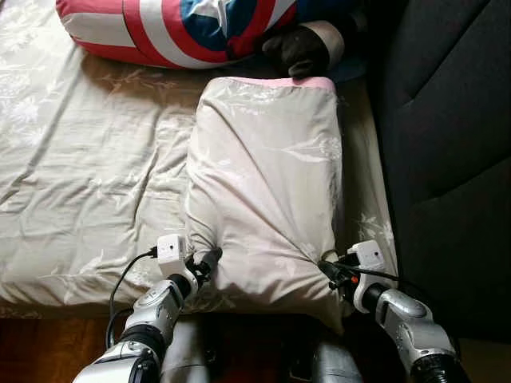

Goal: Clean up the room

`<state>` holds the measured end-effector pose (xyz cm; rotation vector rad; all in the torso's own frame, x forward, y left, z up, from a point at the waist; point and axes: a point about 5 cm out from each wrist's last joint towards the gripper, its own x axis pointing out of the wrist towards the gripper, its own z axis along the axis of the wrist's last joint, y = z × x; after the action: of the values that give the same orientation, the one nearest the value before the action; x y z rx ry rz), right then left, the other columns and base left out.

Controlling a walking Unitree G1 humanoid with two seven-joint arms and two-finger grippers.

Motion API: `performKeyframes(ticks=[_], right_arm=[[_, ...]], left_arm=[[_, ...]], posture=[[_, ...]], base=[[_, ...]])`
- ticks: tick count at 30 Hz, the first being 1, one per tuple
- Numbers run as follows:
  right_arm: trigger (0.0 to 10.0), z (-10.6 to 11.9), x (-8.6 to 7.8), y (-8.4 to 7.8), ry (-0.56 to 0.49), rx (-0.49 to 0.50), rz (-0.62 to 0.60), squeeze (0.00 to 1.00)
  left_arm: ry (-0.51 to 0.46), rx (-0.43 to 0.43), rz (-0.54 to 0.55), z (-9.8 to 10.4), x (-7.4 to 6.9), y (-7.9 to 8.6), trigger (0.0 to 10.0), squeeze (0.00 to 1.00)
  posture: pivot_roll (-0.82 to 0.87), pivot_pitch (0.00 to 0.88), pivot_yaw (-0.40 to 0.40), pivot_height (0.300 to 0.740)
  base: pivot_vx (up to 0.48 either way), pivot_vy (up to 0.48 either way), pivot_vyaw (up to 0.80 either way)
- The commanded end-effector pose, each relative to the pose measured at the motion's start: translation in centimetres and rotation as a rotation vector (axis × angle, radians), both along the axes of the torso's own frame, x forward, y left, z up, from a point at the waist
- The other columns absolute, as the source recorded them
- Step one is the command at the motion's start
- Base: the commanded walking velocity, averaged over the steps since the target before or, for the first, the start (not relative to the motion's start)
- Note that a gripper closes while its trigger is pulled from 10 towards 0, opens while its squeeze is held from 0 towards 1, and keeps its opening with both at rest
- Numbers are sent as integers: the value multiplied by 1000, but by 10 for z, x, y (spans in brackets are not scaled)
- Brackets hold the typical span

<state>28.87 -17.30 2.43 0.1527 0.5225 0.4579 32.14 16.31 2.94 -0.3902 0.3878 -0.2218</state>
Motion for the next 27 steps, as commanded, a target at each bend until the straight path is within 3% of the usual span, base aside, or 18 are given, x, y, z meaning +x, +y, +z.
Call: performKeyframes(ticks=[1,27], right_arm=[[0,-43,-38,18,222,19,61,0],[0,-37,-21,28,159,54,-25,0]], left_arm=[[128,-61,-113,-28,-23,-30,0,0],[70,-66,-167,-20,-19,-33,0,0]], posture=[[-96,427,-112,656],[-50,353,-64,656]], base=[[0,0,0],[0,0,0]])
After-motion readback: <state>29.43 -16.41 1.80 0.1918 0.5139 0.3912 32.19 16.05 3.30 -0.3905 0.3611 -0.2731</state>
